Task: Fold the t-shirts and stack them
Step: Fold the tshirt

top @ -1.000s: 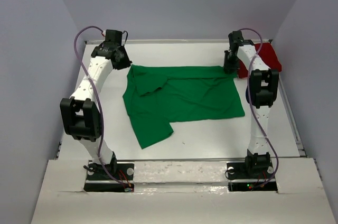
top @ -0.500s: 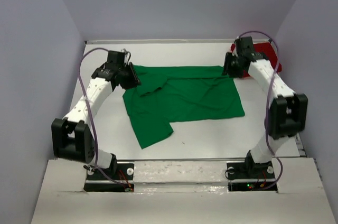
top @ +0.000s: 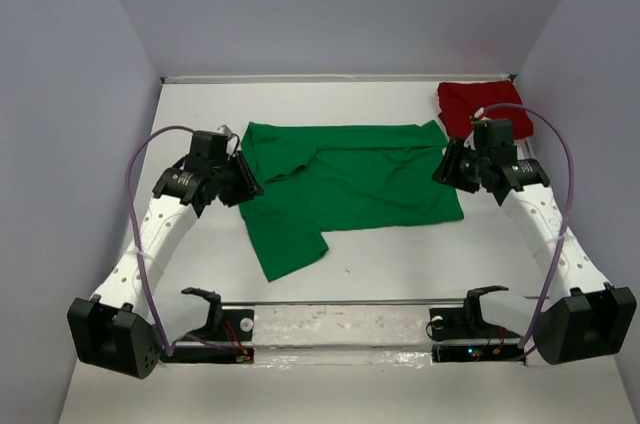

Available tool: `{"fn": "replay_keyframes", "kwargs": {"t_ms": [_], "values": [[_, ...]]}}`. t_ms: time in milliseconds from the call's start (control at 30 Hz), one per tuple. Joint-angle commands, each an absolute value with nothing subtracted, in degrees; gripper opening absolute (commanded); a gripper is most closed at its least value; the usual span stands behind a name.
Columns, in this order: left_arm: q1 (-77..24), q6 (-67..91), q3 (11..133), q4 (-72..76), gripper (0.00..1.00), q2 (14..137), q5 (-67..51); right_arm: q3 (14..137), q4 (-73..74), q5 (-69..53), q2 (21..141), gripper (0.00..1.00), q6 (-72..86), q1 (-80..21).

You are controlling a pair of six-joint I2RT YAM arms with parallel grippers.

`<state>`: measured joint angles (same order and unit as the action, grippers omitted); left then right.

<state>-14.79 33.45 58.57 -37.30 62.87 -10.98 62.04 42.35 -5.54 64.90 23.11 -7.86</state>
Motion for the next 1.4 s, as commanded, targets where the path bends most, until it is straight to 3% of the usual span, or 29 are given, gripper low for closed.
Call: {"fn": "replay_keyframes", "kwargs": {"t_ms": [0,200,467,833,1367], "values": [[-16.4,31.2,55.0,-44.6,0.4,62.1,-6.5,59.1,43.4,-3.6,67.0,0.47,24.3,-7.6],[-18.9,32.6,51.9,-49.6,0.38,60.1,-3.5,59.4,42.5,0.4,70.4,0.47,23.0,-7.6],[-32.8,43.3,46.8,-54.4,0.38,57.9,2.0,62.1,41.9,-2.2,72.0,0.46,21.7,-7.6],[-47.7,48.2,45.6,-54.6,0.41,71.9,6.9,61.4,41.0,-5.4,68.7,0.47,20.4,-7.6],[-49.0,44.5,45.5,-51.7,0.42,83.8,6.9,61.3,40.7,-8.5,66.2,0.47,20.3,-7.6]]}}
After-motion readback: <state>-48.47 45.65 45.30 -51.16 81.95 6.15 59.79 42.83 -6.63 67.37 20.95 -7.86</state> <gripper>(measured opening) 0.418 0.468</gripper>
